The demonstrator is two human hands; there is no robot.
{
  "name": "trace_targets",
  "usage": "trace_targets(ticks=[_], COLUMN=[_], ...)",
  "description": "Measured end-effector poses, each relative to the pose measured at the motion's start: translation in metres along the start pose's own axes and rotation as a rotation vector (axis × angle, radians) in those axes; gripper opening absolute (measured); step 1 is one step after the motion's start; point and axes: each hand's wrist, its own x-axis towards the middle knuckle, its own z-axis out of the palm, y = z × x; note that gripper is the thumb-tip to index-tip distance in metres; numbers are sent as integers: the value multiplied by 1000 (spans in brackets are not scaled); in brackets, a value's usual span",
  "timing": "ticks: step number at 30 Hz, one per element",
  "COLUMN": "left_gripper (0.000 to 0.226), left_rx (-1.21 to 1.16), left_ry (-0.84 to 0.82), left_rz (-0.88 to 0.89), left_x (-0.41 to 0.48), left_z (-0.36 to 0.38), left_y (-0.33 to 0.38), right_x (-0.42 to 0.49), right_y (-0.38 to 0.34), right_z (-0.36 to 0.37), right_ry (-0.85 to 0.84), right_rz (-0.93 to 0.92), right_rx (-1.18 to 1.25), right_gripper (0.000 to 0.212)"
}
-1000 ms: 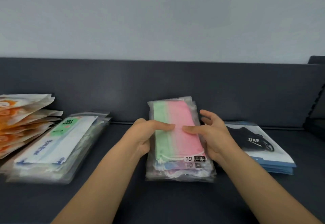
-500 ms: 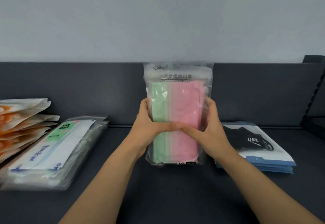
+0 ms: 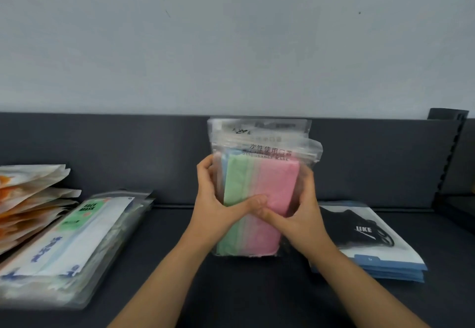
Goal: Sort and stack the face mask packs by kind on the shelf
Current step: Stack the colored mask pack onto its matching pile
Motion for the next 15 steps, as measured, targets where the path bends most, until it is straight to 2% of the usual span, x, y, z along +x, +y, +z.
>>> trace_targets(ticks=[4,8,11,15], left_gripper=[98,83,66,73], left_rx=[-26,-38,-40,-142], left_ry=[11,-17,-25,-109], left_rz=[-90,-50,-14,-123], left_x=[-2,-2,-2,1], left_z=[-2,4,5,-3], left_y=[-7,-7,-2,-6], right_x=[4,6,5,1], right_y=[10,11,7,6], right_z=[-1,4,4,-1], right_ry=[-28,-73,-11,-4], right_rz=[100,151,141,160], right_rx=[115,126,46,-56], right_gripper=[96,95,91,88])
